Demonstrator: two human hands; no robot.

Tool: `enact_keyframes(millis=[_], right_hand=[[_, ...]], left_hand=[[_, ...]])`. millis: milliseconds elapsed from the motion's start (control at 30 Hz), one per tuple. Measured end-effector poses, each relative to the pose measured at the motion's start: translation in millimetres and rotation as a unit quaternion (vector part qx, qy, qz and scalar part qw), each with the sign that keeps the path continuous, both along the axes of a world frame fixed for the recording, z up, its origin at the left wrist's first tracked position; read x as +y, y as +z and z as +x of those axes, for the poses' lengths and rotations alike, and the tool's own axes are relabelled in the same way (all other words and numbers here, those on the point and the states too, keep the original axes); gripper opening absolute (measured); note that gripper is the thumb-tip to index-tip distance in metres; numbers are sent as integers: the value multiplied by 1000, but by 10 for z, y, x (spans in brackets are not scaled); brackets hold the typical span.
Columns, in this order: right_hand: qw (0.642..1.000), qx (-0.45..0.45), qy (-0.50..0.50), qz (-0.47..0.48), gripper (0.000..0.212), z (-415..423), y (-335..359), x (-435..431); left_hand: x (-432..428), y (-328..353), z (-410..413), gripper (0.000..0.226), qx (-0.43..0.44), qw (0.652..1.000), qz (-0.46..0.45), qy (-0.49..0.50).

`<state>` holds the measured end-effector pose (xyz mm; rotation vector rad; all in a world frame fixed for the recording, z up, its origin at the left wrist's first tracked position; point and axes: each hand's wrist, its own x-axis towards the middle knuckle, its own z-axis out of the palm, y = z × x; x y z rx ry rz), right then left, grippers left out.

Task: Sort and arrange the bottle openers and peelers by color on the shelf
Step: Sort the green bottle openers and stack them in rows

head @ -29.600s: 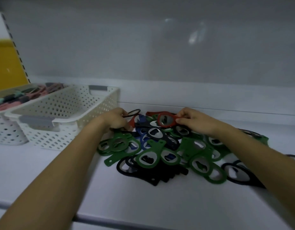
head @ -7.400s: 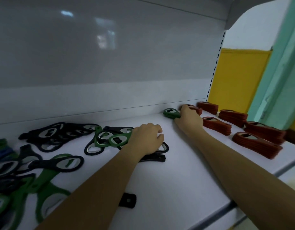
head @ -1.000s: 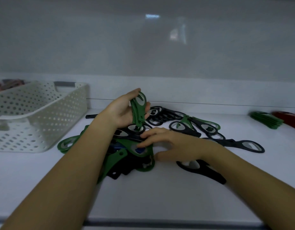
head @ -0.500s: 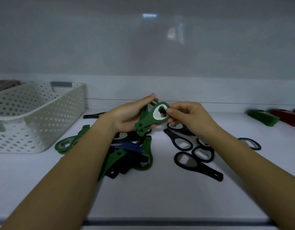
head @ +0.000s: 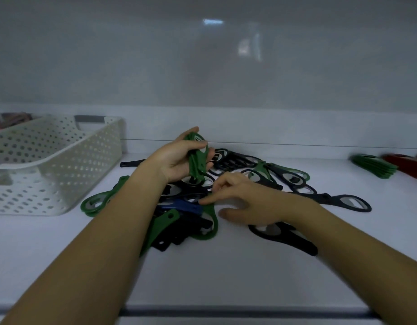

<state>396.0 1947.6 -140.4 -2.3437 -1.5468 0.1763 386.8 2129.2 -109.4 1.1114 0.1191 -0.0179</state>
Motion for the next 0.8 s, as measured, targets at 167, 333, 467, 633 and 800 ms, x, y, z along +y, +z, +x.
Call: enact_keyframes(millis=[167, 333, 467, 633, 800], right_hand=[[998, -9, -61, -10, 19, 127, 55, -132], [987, 4, -158, 41, 10, 221, 69, -200], [946, 47, -263, 183, 18, 299, 95, -228], [833, 76, -318, 446, 16, 245, 155, -201], [891, 175, -146, 392, 21, 56, 123, -19]], left_hand=[[17, 8, 9, 27, 14, 1000, 2, 6], [14, 3, 4, 39, 13, 1000, -10, 26], [36, -1, 9, 33, 22, 999, -6, 27], [-62, 10, -7, 29, 28, 1000, 0, 6], [-210, -3, -8, 37, -8, 1000, 4, -25]])
